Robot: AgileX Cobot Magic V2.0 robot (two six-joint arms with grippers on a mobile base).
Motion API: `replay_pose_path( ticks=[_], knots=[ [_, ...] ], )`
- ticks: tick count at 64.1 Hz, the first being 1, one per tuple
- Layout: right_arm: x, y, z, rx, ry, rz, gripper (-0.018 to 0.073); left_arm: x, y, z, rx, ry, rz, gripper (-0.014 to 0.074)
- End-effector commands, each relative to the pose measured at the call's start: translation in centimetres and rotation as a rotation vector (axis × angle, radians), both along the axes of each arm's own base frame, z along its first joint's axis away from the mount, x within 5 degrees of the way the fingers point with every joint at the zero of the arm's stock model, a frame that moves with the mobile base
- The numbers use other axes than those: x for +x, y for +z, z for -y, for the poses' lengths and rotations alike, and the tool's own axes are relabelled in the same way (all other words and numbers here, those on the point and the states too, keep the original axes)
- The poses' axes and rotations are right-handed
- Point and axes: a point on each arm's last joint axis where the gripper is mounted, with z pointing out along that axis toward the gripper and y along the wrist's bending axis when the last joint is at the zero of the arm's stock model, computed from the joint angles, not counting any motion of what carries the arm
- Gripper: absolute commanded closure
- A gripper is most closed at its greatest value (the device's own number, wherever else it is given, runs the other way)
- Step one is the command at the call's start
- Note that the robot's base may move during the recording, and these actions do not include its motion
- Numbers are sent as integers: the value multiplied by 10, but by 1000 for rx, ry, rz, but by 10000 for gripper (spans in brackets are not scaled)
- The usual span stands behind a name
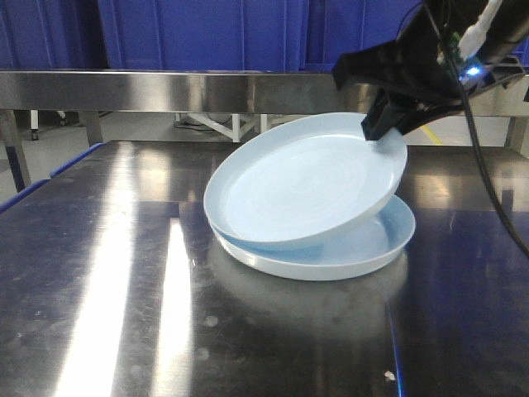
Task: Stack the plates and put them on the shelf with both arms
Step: 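Grasp the other white plate with the right gripper and carry it over the first, then lower the held plate onto the first plate and release it, then grip the rim of the stacked plates with the right gripper and lift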
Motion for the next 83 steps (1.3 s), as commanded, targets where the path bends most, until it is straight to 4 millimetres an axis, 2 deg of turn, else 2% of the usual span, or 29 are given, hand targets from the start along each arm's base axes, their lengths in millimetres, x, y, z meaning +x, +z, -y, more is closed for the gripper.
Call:
replay_pose_path(
  ticks=[1,6,9,15,20,26,58,69,71,76,82,83],
  knots=[
    [3,24,-3,38,10,105,537,2,17,1,-37,2,108,512],
    [3,21,-2,26,8,78,516,2,17,1,-37,2,108,512],
    [2,19,-2,17,6,57,466,2,17,1,-37,2,108,512],
    [2,14,-1,2,3,21,314,2,17,1,-37,2,108,512],
    [2,8,-1,-13,1,-14,148,2,17,1,-37,2,108,512],
    [2,2,-1,-29,-2,-51,83,2,17,1,-37,2,108,512],
    [10,-29,-4,-71,-3,-153,88,2,17,1,-37,2,108,512],
    [11,-33,-4,-74,-3,-161,101,2,17,1,-37,2,108,512],
    [11,-33,-4,-74,-3,-161,129,2,17,1,-37,2,108,512],
    [11,-32,-4,-73,-3,-159,268,2,17,1,-37,2,108,512],
    [12,-32,-5,-70,-2,-151,545,2,17,1,-37,2,108,512],
    [12,-31,-5,-68,-1,-146,548,2,17,1,-37,2,108,512]
  ],
)
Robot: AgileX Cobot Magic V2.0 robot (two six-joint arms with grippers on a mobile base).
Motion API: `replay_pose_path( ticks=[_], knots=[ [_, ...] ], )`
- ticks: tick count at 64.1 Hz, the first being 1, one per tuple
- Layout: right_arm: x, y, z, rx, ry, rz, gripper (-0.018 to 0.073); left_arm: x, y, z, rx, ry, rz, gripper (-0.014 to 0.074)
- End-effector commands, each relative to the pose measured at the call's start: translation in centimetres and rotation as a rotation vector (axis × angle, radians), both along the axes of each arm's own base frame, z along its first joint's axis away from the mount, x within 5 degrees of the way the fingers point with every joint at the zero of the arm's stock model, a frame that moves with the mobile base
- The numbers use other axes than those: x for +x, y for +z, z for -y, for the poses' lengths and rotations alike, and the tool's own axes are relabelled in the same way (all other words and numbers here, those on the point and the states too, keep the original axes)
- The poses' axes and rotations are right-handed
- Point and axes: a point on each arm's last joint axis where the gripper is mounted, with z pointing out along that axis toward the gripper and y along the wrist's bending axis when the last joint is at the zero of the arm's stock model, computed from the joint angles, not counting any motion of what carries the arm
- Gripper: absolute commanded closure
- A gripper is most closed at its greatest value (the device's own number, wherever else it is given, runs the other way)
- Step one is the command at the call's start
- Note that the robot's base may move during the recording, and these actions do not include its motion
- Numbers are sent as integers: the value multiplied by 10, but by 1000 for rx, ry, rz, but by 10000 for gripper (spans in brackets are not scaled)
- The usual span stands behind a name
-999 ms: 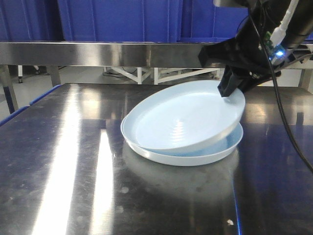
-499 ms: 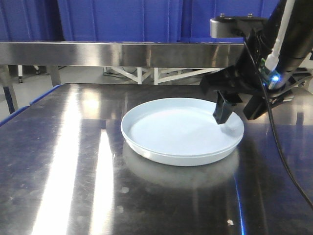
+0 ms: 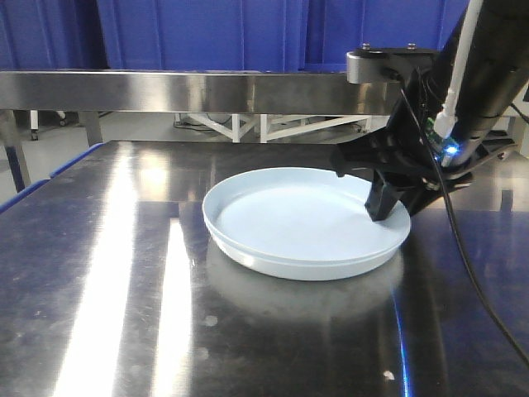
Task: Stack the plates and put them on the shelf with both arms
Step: 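Grip the rim of the stacked plates with the right gripper and lift, then hold the plate stack raised in the right gripper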
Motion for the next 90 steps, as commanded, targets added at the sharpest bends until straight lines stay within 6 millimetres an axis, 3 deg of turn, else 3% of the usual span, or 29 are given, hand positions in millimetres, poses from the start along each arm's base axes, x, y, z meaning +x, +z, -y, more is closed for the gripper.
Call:
replay_pose_path(
  ticks=[1,12,26,38,51,60,75,90],
  knots=[
    [4,21,-1,26,11,93,528,2,17,1,-37,2,108,512],
    [0,44,0,63,14,183,535,2,17,1,-37,2,108,512],
    [-22,103,13,118,16,372,535,2,17,1,-37,2,108,512],
    [-53,157,49,152,-69,536,535,2,17,1,-37,2,108,512],
    [-99,193,95,142,-209,662,535,2,17,1,-37,2,108,512],
    [-137,195,116,125,-290,718,535,2,17,1,-37,2,108,512],
    [-199,163,128,102,-361,738,535,2,17,1,-37,2,108,512],
    [-232,141,130,103,-380,788,535,2,17,1,-37,2,108,512]
  ],
)
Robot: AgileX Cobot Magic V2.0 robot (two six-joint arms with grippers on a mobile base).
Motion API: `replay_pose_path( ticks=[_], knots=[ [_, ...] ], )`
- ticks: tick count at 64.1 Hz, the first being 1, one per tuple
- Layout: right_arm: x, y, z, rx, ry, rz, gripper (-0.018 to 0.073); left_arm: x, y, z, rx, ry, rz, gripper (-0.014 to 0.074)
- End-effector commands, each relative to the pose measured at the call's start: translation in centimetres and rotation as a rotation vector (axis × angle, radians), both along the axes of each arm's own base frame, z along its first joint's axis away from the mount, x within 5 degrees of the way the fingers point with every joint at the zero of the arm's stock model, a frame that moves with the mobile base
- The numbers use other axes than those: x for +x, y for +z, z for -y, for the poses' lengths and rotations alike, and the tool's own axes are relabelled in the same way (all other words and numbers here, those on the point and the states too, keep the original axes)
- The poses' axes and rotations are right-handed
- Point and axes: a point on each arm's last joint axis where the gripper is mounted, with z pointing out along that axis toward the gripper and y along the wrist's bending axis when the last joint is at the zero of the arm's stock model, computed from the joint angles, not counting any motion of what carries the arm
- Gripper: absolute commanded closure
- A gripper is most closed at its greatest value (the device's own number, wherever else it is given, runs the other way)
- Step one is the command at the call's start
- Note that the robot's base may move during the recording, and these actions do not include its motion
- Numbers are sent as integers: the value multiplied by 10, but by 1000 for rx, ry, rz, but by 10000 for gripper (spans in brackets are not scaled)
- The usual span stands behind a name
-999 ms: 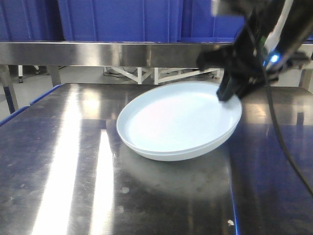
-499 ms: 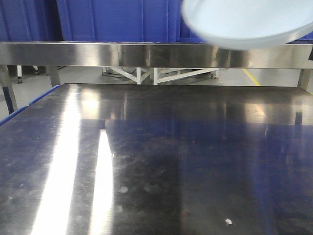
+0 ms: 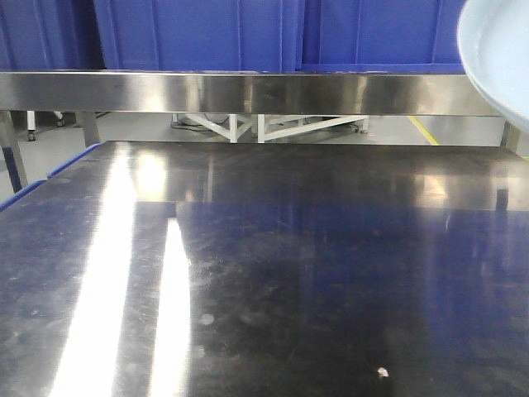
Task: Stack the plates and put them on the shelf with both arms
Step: 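Hold the plate stack raised in the right gripper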
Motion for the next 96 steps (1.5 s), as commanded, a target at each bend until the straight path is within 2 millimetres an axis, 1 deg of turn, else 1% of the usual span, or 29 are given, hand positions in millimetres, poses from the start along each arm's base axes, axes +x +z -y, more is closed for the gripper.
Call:
replay_pose_path(
  ticks=[1,9,96],
  knots=[
    [-7,15,0,-16,4,150,535,2,17,1,-37,2,108,512],
    [-12,17,0,-17,4,181,536,2,17,1,-37,2,108,512],
    [-12,18,0,-17,4,180,537,2,17,1,-37,2,108,512]
  ],
)
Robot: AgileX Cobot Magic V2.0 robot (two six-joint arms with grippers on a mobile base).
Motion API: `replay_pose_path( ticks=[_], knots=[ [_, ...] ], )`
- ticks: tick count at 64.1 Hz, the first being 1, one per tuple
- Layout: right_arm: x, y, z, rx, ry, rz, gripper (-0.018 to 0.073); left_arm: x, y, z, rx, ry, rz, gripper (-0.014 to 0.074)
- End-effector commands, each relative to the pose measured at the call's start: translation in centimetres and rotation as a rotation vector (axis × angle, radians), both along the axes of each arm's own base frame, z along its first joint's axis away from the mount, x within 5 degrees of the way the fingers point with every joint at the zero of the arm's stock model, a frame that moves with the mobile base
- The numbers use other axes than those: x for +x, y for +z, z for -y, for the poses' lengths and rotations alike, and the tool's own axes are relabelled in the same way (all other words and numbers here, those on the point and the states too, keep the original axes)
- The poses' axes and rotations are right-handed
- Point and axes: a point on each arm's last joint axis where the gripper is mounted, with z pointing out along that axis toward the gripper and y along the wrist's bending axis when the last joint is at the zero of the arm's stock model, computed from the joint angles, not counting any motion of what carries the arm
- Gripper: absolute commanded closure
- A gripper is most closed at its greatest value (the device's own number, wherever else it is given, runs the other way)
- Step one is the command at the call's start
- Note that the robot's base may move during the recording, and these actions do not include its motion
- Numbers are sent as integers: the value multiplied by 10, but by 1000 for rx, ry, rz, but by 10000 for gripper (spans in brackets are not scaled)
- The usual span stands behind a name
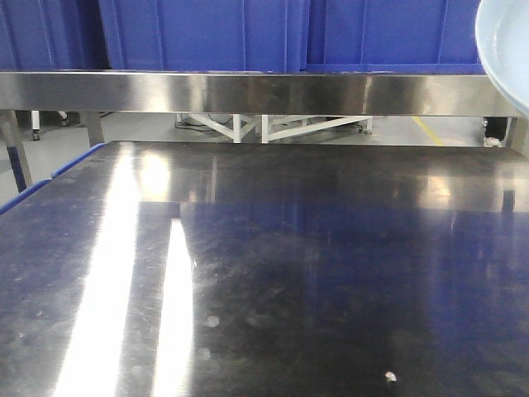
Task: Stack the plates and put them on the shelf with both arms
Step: 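Hold the plate stack raised in the right gripper, then drive the base away from the table toward the blue-bin shelves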
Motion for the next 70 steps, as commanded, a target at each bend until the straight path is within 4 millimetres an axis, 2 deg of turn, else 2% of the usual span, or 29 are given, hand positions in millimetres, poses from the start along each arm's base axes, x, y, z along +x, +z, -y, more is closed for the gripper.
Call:
replay_pose_path(
  ticks=[1,70],
  knots=[
    [1,19,0,-16,5,130,537,2,17,1,-37,2,108,512],
    [1,19,0,-16,5,129,537,2,17,1,-37,2,108,512]
  ],
)
